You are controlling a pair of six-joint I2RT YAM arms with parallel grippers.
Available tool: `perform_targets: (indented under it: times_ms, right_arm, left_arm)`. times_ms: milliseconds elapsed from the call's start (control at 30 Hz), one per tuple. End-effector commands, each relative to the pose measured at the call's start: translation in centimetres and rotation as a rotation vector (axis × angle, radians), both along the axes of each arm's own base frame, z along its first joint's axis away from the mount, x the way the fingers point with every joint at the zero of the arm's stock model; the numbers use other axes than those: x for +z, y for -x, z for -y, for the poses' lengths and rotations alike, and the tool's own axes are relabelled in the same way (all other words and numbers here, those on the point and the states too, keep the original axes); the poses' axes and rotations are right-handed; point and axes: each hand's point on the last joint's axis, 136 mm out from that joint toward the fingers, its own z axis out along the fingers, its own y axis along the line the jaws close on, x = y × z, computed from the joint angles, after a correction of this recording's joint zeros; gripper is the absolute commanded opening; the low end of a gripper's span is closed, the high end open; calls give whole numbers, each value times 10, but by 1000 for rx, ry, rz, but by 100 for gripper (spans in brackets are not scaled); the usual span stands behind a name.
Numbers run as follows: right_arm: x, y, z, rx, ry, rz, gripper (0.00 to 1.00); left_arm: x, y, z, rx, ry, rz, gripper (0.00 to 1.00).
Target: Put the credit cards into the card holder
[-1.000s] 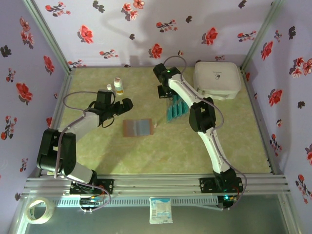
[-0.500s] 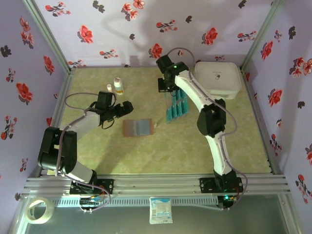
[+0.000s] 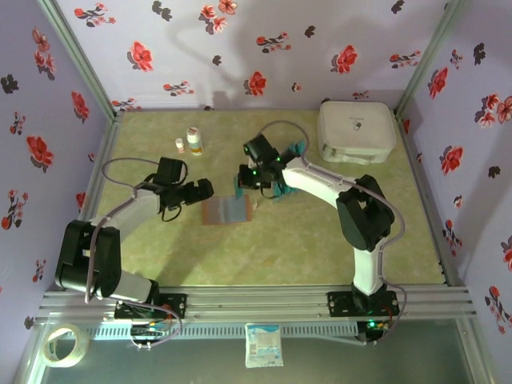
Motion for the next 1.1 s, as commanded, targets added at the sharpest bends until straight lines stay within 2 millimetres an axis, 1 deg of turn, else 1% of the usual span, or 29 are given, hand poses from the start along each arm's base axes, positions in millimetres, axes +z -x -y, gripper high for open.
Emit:
perform_targets:
  times_ms: [0,67,167,267,333,467,667,733,900,1067]
  right_arm:
    - [51,-10,-17,-42,-236,102,0]
    - [44,-3,-15,-48,-263,87,0]
    - [39,5,-14,-46,-316,80,0]
    - [47,12,-20,-16,-418,104,0]
    - [46,16,-18,-19,-451,109,0]
    - [36,23,-14,-18,-450,105,0]
    - [25,31,-10,-11,-490,113,0]
    - [17,35,-10,4,-487,98,0]
    - [4,37,-8,-6,-485,90,0]
    - [-4,37,-11,-6,-498,70,0]
  left_arm:
    - [-8,18,-10,-18,-64,-35,100]
    - [-9,22,-12,-18,-73,-38,100]
    - [-10,27,-13,-22,-99,-37,100]
    - [-9,33,-17,-27,-152,-33,100]
    - [-9,37,-20,-30,-187,-27,100]
    - [-10,43,-25,-40,-249,-24,100]
    - [-12,48,-26,-76,-321,-25,100]
    - [-14,50,-26,-84,-331,-30,100]
    - [-15,48,-23,-91,-340,-21,100]
    - [-20,46,-20,-103,-355,-32,100]
